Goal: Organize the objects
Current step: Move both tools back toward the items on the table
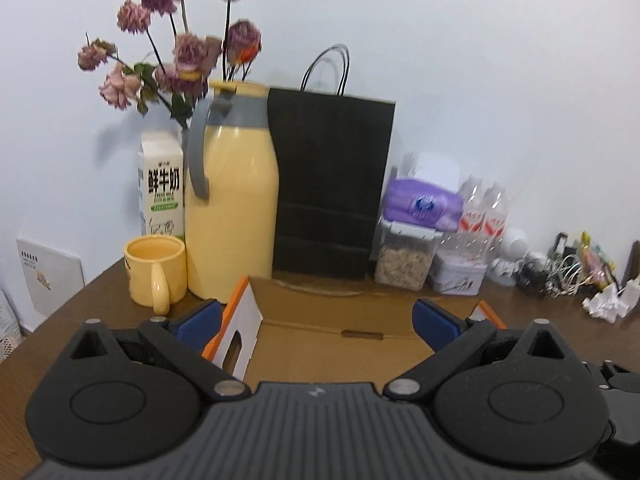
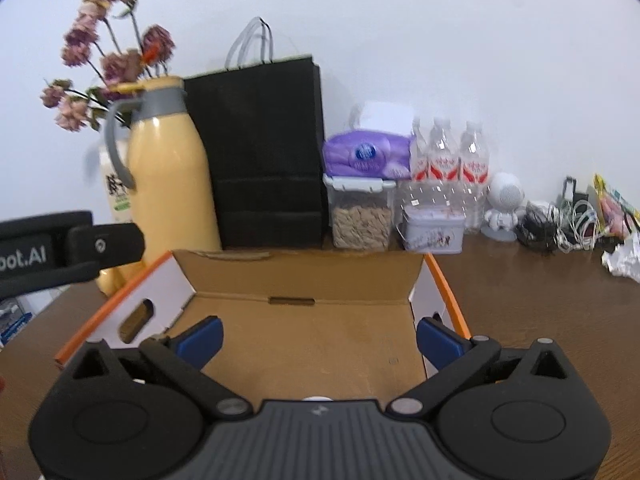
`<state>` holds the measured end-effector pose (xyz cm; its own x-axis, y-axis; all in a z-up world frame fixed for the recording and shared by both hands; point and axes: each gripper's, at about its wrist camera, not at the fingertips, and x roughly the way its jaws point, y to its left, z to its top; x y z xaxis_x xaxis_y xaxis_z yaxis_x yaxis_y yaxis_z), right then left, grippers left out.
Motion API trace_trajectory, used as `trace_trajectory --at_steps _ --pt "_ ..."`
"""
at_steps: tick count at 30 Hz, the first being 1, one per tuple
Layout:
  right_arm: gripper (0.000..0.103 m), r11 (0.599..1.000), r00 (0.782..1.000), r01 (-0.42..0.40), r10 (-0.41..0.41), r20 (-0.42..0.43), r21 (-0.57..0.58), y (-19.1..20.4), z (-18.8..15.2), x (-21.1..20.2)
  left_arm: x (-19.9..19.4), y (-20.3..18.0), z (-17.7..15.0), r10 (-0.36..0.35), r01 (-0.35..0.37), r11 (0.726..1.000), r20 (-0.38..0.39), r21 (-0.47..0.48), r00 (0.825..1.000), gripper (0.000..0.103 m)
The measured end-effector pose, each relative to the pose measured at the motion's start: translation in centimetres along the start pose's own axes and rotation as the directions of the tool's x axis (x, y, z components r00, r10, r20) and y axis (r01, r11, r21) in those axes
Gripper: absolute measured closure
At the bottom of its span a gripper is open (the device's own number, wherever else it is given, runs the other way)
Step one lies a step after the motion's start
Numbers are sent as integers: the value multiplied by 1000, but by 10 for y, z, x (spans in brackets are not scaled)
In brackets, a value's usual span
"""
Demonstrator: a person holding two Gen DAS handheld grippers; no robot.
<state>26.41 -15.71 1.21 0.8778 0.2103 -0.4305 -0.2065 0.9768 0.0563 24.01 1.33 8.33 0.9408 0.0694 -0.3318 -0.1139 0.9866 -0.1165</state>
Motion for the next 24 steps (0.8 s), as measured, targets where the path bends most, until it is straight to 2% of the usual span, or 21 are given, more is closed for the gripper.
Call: trace_trajectory --at_steps 4,12,19,24 --pt "0 999 999 -29 30 32 -22 2 5 -25 -21 -4 5 0 -1 999 22 40 1000 0" --pt "0 998 995 -41 45 94 -49 -6 -2 -86 -68 5 1 -20 19 999 42 27 999 0" --pt "0 997 992 -42 50 117 -71 -20 -28 -139 -109 20 -26 -25 25 999 21 29 999 0" --pt "0 996 996 -38 44 72 -82 -35 -55 -166 -126 32 -52 -33 33 999 -19 42 999 0"
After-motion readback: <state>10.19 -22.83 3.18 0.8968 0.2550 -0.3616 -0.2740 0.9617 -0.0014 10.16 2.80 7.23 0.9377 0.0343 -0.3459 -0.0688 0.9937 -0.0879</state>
